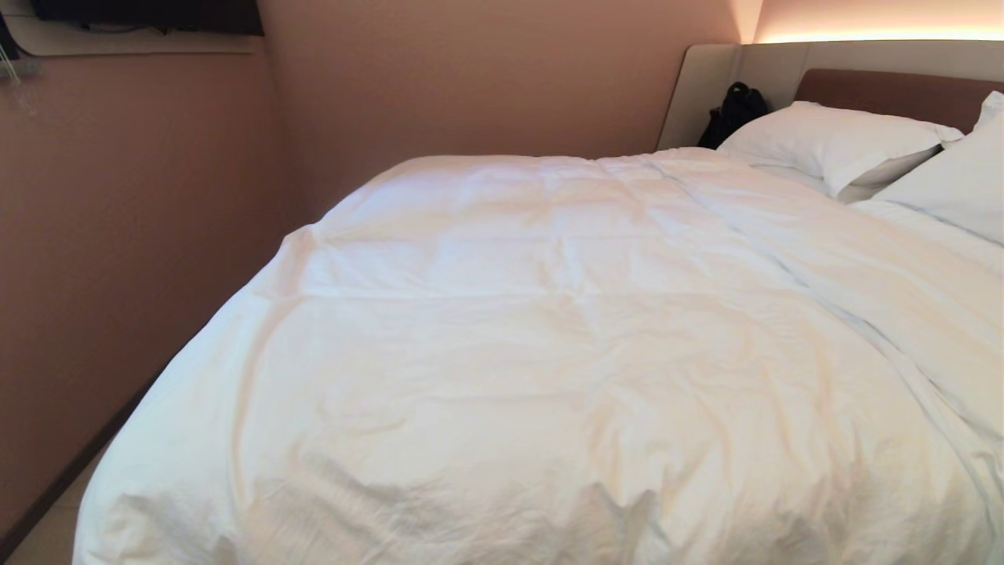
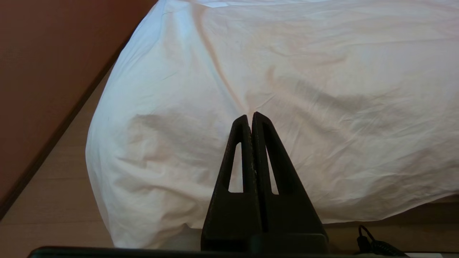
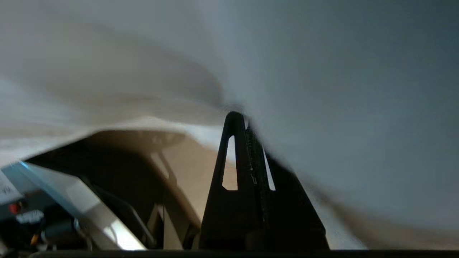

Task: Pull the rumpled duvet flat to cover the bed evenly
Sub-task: Flatten the corners of the folded blanket

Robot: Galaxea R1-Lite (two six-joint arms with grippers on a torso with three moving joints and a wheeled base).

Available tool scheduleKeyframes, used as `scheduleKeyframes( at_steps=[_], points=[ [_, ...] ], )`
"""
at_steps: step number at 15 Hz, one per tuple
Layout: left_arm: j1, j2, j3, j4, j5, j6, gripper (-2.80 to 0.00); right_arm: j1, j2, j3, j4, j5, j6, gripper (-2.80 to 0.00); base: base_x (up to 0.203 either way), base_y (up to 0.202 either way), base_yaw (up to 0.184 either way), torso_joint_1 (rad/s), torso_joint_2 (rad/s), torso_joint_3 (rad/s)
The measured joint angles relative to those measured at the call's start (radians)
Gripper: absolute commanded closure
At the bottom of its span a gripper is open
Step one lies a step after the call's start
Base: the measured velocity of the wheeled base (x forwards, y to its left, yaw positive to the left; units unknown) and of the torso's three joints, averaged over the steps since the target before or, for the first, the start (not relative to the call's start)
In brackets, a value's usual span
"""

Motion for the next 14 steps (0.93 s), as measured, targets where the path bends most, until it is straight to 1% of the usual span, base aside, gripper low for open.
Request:
scheduleKeyframes(
  at_steps=[4, 7, 9, 10, 12, 14],
  points=[
    [0.0, 0.0, 0.0, 0.0, 0.001, 0.0, 0.0, 0.021, 0.037, 0.184, -0.142, -0.126, -0.02, 0.0, 0.0, 0.0, 0.0, 0.0, 0.0, 0.0],
    [0.0, 0.0, 0.0, 0.0, 0.0, 0.0, 0.0, 0.029, 0.026, 0.264, -0.288, -0.191, -0.042, 0.0, 0.0, 0.0, 0.0, 0.0, 0.0, 0.0],
    [0.0, 0.0, 0.0, 0.0, 0.0, 0.0, 0.0, 0.028, -0.021, 0.29, -0.365, -0.2, -0.05, 0.0, 0.0, 0.0, 0.0, 0.0, 0.0, 0.0],
    [0.0, 0.0, 0.0, 0.0, 0.0, 0.0, 0.0, 0.026, -0.065, 0.298, -0.381, -0.196, -0.053, 0.0, 0.0, 0.0, 0.0, 0.0, 0.0, 0.0],
    [0.0, 0.0, 0.0, 0.0, 0.0, 0.0, 0.0, 0.021, -0.153, 0.305, -0.381, -0.175, -0.057, 0.0, 0.0, 0.0, 0.0, 0.0, 0.0, 0.0],
    [0.0, 0.0, 0.0, 0.0, 0.0, 0.0, 0.0, 0.015, -0.239, 0.308, -0.361, -0.135, -0.063, 0.0, 0.0, 0.0, 0.0, 0.0, 0.0, 0.0]
  ],
)
